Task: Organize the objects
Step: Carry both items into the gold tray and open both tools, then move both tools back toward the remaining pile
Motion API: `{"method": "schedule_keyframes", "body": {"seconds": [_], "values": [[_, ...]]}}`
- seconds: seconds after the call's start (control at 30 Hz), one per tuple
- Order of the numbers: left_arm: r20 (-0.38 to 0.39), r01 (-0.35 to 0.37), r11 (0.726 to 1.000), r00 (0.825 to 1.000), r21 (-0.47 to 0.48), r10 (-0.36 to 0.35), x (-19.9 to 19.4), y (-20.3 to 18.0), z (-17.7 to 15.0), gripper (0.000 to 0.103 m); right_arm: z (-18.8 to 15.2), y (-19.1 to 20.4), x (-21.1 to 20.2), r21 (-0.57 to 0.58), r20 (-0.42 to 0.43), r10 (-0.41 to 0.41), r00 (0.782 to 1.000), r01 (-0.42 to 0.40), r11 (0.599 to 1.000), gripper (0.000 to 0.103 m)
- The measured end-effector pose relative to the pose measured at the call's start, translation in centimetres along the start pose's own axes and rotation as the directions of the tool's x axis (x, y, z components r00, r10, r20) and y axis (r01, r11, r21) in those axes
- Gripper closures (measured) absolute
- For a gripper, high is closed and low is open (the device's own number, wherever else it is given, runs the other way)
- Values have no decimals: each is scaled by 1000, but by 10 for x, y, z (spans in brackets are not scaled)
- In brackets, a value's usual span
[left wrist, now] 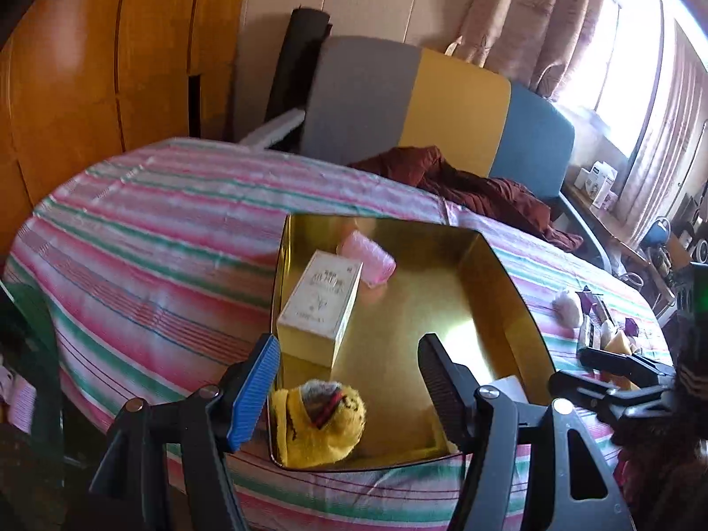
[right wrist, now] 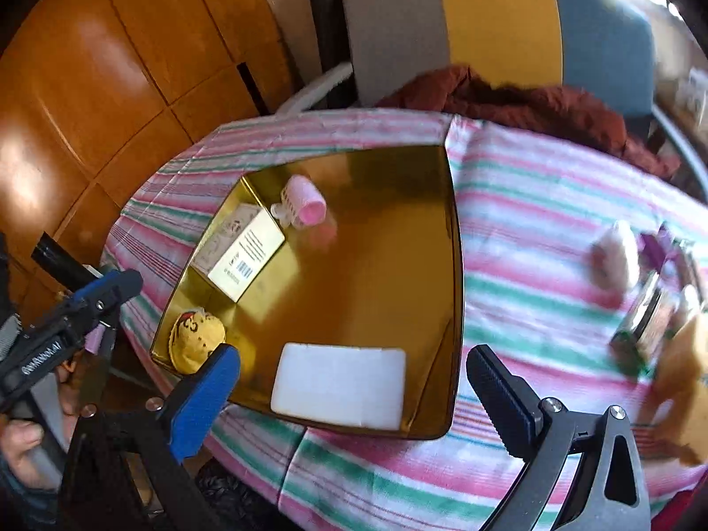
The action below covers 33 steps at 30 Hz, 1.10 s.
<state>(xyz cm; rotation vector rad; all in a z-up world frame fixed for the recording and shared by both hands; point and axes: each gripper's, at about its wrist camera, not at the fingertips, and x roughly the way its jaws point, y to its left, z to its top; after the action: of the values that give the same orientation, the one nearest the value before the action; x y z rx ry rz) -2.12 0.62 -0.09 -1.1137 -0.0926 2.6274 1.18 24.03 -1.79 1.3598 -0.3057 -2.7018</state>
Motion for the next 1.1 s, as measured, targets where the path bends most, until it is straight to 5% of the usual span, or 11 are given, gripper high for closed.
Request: {"method": "schedule_keyframes", "body": {"seconds": [0.47,0.87,1.1], "values": [[56,-154,983,987,99,150,-13,-31,-3,37,-5,24,-15,-109,96,-92,991,102,989,0],[45,-137,975,990,175,131,-7,-53,-11,37,-8,3,-27,-55,122,-123,985,130,990,0],[11,-52,974,999,221,51,-1,-72,-13,37,-13,-31,-35,23,113,-166,980,165,986,0]]}}
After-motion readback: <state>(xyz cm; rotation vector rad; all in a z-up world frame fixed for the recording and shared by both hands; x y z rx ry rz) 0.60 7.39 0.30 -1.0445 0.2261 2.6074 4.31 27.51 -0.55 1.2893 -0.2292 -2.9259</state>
